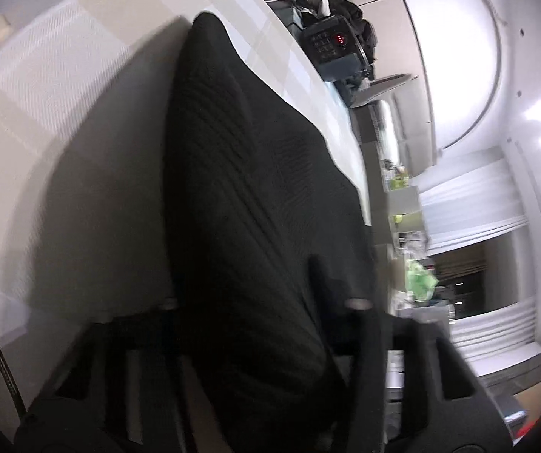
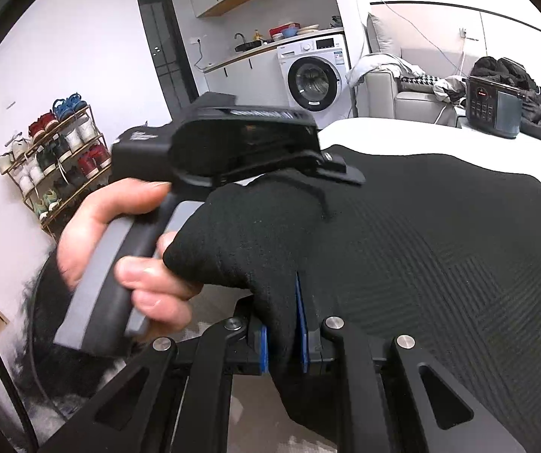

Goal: Fold small clothes

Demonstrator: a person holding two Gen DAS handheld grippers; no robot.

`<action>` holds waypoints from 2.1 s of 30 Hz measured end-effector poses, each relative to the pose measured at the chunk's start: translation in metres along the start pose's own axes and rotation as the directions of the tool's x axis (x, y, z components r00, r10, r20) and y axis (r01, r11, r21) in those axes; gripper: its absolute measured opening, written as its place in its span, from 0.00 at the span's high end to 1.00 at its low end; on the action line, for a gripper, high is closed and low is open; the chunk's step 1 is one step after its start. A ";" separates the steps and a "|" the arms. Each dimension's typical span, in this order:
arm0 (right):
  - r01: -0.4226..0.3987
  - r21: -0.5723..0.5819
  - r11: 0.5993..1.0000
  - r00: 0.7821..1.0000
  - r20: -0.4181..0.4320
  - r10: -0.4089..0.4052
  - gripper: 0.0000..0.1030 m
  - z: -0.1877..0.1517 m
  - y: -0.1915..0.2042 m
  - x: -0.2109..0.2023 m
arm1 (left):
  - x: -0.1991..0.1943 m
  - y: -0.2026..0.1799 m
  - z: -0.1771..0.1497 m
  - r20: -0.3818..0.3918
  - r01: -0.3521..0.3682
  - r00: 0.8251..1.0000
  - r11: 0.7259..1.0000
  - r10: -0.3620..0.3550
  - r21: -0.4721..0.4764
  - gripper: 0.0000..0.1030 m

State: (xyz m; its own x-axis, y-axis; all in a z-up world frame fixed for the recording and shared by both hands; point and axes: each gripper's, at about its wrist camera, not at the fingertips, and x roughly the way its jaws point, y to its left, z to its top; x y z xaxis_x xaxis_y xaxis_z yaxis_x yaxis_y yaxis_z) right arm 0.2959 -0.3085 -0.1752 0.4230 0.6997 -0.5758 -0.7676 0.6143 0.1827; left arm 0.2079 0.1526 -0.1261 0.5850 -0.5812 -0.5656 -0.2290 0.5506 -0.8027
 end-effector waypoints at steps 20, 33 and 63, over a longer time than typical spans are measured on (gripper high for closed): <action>-0.051 0.382 0.923 0.930 0.354 -0.095 0.89 -0.009 -0.089 -0.128 | 0.095 -0.275 -0.009 -0.076 -0.003 0.996 0.876 0.045 0.482 0.90; 0.132 0.643 0.754 0.913 0.217 -0.344 0.40 -0.121 -0.196 -0.219 | 0.234 -0.328 -0.107 -0.359 0.144 0.931 0.842 0.062 0.520 0.41; 0.173 0.434 0.884 0.982 -0.012 -0.187 0.77 -0.063 -0.255 -0.194 | 0.116 -0.142 -0.101 -0.162 -0.073 0.974 0.892 0.161 0.447 0.25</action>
State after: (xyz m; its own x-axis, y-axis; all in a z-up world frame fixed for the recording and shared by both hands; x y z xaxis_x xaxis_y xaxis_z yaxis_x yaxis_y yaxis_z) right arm 0.3792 -0.6238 -0.1601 0.5531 0.5683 -0.6093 -0.3961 0.8227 0.4078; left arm 0.2301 -0.0535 -0.0973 0.4069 -0.5739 -0.7107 0.1005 0.8014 -0.5897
